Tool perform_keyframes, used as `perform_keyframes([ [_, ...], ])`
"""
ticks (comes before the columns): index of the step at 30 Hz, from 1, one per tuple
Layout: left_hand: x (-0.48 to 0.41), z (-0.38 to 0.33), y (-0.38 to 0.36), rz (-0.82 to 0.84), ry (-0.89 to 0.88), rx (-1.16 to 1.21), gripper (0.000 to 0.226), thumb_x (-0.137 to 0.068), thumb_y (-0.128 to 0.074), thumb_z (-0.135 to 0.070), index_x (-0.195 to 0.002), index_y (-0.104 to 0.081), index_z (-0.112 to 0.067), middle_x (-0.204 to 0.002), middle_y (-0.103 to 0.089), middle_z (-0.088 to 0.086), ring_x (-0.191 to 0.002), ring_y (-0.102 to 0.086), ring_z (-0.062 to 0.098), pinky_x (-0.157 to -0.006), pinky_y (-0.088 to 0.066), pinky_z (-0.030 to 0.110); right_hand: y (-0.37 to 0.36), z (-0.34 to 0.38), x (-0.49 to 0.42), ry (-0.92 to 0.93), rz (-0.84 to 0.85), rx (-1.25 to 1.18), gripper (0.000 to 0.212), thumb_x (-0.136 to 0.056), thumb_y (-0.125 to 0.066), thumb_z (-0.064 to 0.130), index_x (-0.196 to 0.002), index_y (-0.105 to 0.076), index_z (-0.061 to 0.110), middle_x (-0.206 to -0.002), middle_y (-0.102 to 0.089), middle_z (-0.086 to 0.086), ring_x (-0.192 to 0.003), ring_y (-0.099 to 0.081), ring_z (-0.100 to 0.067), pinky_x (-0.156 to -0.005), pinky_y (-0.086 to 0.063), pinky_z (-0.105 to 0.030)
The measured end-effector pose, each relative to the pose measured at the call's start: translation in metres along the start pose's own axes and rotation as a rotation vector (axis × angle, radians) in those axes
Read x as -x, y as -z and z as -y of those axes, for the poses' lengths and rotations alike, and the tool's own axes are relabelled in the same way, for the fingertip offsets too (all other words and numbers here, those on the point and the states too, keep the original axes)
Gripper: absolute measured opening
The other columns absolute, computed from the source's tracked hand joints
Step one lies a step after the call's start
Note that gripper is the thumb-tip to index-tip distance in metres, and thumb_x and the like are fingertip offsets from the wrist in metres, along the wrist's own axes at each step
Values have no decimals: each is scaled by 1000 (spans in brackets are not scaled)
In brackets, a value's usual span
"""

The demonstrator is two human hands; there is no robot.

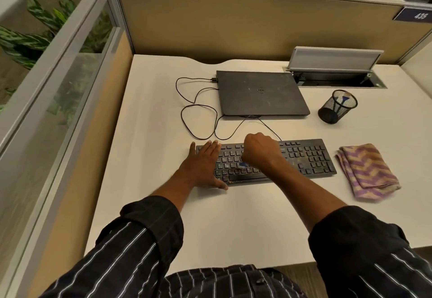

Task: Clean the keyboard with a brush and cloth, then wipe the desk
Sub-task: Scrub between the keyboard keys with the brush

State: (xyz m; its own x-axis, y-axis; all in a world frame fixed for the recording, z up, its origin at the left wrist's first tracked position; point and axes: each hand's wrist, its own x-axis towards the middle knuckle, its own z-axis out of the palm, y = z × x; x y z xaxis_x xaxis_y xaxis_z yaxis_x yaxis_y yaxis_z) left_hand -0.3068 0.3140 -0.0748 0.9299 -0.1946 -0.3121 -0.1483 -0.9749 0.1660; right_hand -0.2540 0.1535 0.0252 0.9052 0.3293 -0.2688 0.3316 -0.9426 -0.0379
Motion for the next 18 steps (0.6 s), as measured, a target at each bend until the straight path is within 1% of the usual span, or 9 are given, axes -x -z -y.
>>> perform_keyframes([
  [2,-3,-5,2,-7,-6,-19,136,-68,-56,-89,-160,4,-9,-169,2,7,-155,3,22,-123,-1,57,0,-1,-4,-13,7,-111,15,-85,-66,20,-75,-59,11,-72,-60,-3,-70,-62,-21,-68,-55,-35],
  [3,-5,-7,2,-6,-7,-23,135,-69,-56,-89,-160,4,-9,-169,2,8,-155,2,22,-123,-2,57,0,0,-6,-11,10,-155,16,-85,-65,21,-73,-59,12,-73,-62,-4,-68,-61,-20,-66,-54,-34],
  [5,-9,-10,2,6,-6,-13,135,-68,-56,-89,-160,4,-10,-169,2,7,-155,3,23,-123,-1,58,-3,2,-8,14,16,-190,16,-87,-64,23,-78,-64,10,-76,-66,-6,-68,-63,-20,-64,-54,-33],
  [8,-13,-15,3,10,-2,1,137,-67,-58,-89,-160,4,-10,-169,1,6,-155,3,22,-123,0,58,-9,-2,-2,64,16,-89,20,-88,-67,27,-89,-65,7,-79,-63,-4,-70,-61,-19,-66,-52,-32],
  [10,-14,-17,5,6,-6,-4,136,-68,-59,-88,-160,3,-9,-169,-1,6,-155,1,21,-122,0,58,-10,-10,2,66,-4,7,20,-87,-70,26,-94,-64,8,-84,-65,-7,-73,-60,-21,-66,-49,-32],
  [12,-15,-20,7,4,-7,-11,135,-69,-60,-87,-159,3,-9,-169,-1,6,-155,0,21,-122,0,58,-8,-19,2,58,-12,31,17,-87,-69,23,-93,-63,8,-86,-66,-8,-73,-59,-21,-66,-49,-32],
  [15,-18,-22,6,6,2,-18,135,-68,-60,-87,-160,3,-9,-169,0,7,-155,1,22,-123,-1,56,-7,-25,-3,47,-11,-110,20,-87,-68,25,-81,-62,8,-75,-63,-4,-69,-61,-20,-66,-55,-34],
  [17,-20,-26,5,10,7,-16,135,-69,-61,-87,-160,3,-10,-169,0,7,-155,1,22,-123,0,55,-7,-25,-7,66,-10,-211,21,-89,-64,26,-79,-67,7,-73,-66,-4,-67,-64,-20,-67,-58,-37],
  [18,-21,-28,6,16,6,-16,135,-69,-61,-86,-160,4,-10,-169,1,7,-155,2,22,-124,0,55,-8,-26,-7,93,2,-223,21,-89,-63,26,-81,-69,8,-74,-68,-4,-67,-65,-21,-66,-58,-36],
])
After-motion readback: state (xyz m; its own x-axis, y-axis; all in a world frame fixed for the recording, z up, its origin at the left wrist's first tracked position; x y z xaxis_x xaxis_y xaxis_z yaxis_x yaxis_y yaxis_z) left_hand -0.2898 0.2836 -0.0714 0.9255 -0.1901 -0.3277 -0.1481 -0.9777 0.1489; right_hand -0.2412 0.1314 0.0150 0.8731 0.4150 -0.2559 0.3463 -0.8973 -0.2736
